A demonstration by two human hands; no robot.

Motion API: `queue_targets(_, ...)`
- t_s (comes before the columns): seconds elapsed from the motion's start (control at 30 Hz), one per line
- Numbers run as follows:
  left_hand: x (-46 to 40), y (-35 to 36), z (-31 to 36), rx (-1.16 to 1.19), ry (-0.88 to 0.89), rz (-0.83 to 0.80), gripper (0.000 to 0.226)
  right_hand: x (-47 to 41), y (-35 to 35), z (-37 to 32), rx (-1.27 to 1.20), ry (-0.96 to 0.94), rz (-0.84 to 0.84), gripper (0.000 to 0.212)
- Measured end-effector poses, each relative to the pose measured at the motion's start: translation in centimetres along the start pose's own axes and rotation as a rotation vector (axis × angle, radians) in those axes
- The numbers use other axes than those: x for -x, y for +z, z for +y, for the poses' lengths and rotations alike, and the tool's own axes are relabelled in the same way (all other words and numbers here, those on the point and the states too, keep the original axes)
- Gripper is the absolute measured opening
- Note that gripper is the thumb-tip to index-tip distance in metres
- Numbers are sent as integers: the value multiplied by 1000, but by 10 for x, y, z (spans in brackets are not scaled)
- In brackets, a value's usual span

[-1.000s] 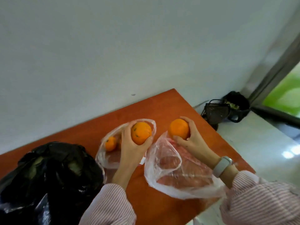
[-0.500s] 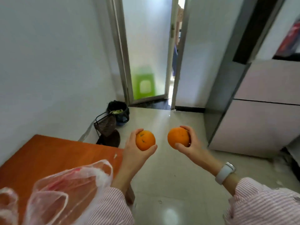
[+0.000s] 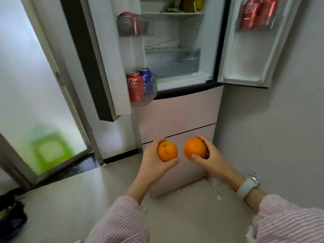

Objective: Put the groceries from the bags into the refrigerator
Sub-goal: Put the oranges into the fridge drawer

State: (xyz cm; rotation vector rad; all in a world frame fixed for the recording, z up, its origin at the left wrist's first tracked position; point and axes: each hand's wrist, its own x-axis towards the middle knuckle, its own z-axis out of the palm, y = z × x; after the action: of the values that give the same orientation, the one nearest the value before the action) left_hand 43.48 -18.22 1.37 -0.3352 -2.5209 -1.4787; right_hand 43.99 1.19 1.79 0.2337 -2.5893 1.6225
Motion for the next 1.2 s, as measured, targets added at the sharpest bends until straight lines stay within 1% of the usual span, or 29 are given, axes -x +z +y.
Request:
queue_targets(0.17, -114, 50, 17, -67, 129, -45, 68, -84, -62, 22, 0, -26, 113, 60)
queue_targets(0.3, -207, 75, 24, -78, 194, -37, 68, -162, -101, 32, 43, -81, 167, 60)
queue_targets(0.43, -307, 90, 23, -71, 249, -5, 69, -252, -131, 29, 99, -150, 180, 59)
queue_targets(0.57, -400, 94, 32, -64, 321, -6, 68, -343, -159, 19, 82, -206, 203, 60)
queue_targets(0.77, -501, 108, 50, -111, 350, 14, 63, -450, -198, 18, 44, -290, 222, 59)
queue_targets(0.83, -529, 110, 51, -123, 352, 48, 61, -482, -204, 21, -29, -300, 222, 58)
queue_targets(0.93, -564, 106, 46, -198, 360, 98, 59, -529, -207, 23, -154, -344, 187, 50)
queue_targets(1.07, -600, 99, 40, -316, 312, 183, 55, -582, -205, 19, -351, -421, 64, 40)
queue_targets(1.13, -615, 96, 37, -317, 283, 219, 55, -606, -203, 17, -382, -451, 5, 36)
queue_targets(1.2, -627, 91, 31, -342, 267, 256, 55, -626, -201, 15, -392, -486, -52, 37)
